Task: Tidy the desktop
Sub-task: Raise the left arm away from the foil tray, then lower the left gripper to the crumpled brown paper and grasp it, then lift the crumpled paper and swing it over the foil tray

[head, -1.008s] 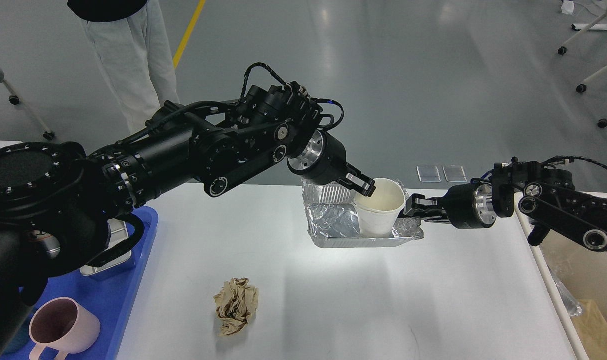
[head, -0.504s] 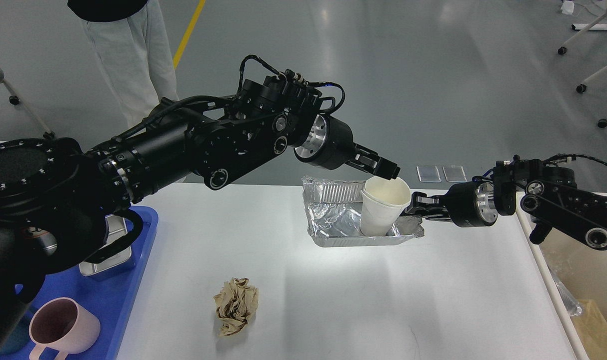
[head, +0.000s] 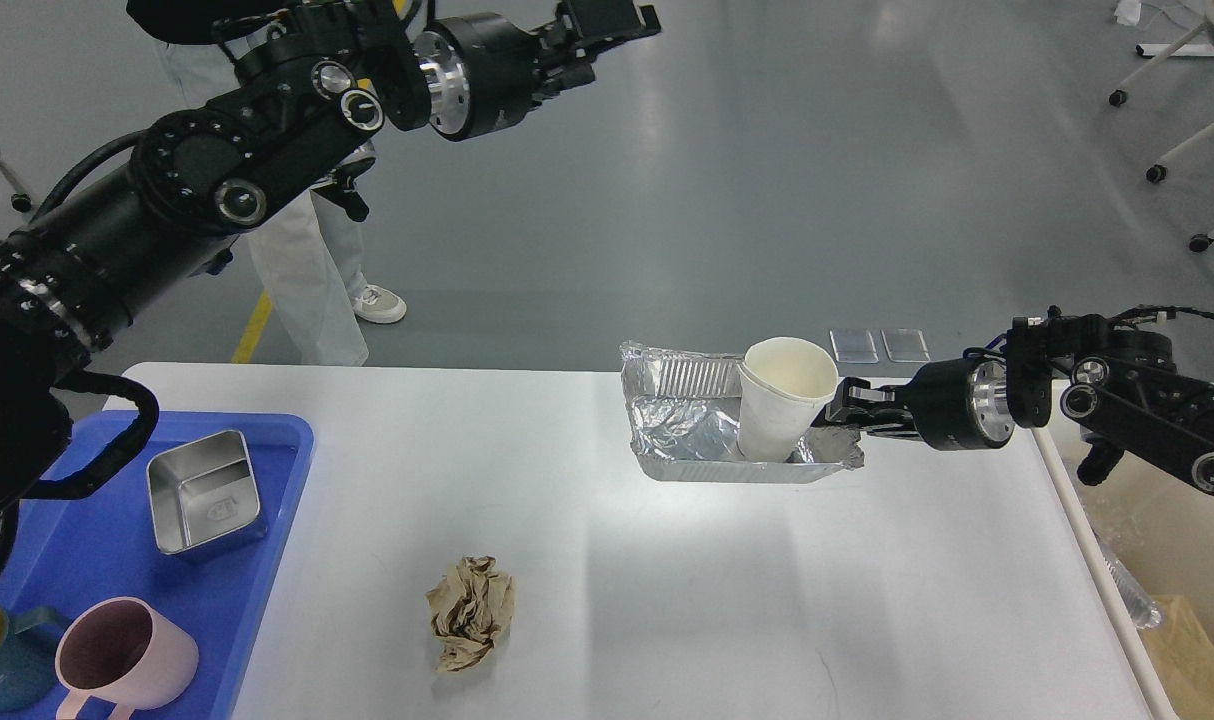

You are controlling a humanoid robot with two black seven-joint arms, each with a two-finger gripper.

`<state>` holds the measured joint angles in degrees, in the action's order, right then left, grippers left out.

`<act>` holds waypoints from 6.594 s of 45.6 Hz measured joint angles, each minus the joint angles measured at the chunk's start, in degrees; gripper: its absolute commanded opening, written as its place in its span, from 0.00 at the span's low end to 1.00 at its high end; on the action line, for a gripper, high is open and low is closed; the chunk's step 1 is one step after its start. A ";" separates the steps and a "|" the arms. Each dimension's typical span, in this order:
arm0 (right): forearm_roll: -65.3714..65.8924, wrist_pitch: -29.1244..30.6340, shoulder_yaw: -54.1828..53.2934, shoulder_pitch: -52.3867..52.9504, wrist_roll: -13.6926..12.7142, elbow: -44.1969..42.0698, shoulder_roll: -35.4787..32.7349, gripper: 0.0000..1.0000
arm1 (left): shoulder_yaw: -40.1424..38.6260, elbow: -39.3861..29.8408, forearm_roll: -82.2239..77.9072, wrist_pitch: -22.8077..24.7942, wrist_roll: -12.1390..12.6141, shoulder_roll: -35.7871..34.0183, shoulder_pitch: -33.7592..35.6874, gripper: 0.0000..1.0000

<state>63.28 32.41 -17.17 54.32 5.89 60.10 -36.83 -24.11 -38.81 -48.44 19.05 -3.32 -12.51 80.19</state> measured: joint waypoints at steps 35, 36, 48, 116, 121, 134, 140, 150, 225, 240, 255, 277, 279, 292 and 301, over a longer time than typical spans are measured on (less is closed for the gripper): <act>-0.18 -0.08 0.04 -0.91 0.00 -0.17 -0.58 0.00 | 1.57 -11.22 11.07 3.20 1.18 -20.00 -18.79 0.74; -0.18 -0.08 0.04 -0.94 0.00 -0.17 -0.61 0.00 | 3.67 -12.29 10.77 3.67 1.28 -21.27 -18.27 0.74; -0.11 -0.08 0.04 -1.43 0.00 -0.15 -0.29 0.00 | 19.03 -30.57 1.15 5.31 1.70 -38.13 -13.41 0.73; 0.61 -0.07 0.04 -2.36 0.00 -0.86 0.71 0.00 | 20.02 -54.67 -7.90 27.44 2.21 -68.16 1.72 0.75; 0.56 -0.07 0.04 -2.26 0.00 -1.12 0.89 0.00 | 20.88 -54.26 -8.82 22.19 5.51 -61.05 -4.08 0.78; 0.52 -0.04 0.04 -2.34 0.00 -1.27 0.98 0.00 | 21.25 -50.29 -10.34 14.05 13.36 -41.06 -16.64 0.79; 0.52 -0.05 0.08 -2.52 0.00 -1.59 1.01 0.00 | 21.44 -49.06 -10.74 13.75 14.77 -36.64 -20.16 0.79; 0.54 -0.05 0.08 -2.56 0.00 -2.11 1.70 0.00 | 21.53 -48.16 -14.12 12.55 16.80 -34.39 -24.76 0.79; 0.38 -0.07 0.03 -2.64 0.09 -2.03 1.14 0.00 | 28.68 -35.11 -18.04 12.44 16.60 -17.98 -27.86 0.00; 0.34 -0.07 0.03 -2.56 0.09 -2.01 0.68 0.00 | 20.01 -42.60 -17.64 19.37 15.97 -29.42 -24.75 0.00; 0.34 -0.07 0.03 -2.34 0.09 -2.05 0.78 0.00 | 13.42 -48.53 -9.31 30.04 8.05 -53.45 -9.47 0.00; 0.35 -0.07 0.03 -2.21 0.09 -2.09 0.74 0.00 | 12.67 -47.91 1.50 34.44 5.23 -62.84 9.37 0.00; 0.35 -0.07 0.03 -2.21 0.09 -2.09 0.73 0.00 | 12.70 -47.74 1.56 34.46 5.05 -62.22 9.99 0.00; 0.26 -0.07 0.03 -1.85 0.09 -1.89 0.70 0.00 | 14.70 -39.88 1.35 33.51 5.40 -45.57 9.99 0.00; 0.16 -0.07 0.03 -1.75 0.09 -1.72 0.77 0.00 | 18.48 -32.37 0.68 30.33 5.95 -29.36 7.91 0.00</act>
<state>63.45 32.34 -17.14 52.57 5.98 58.38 -36.05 -5.62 -71.18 -47.76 49.37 2.62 -41.87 88.09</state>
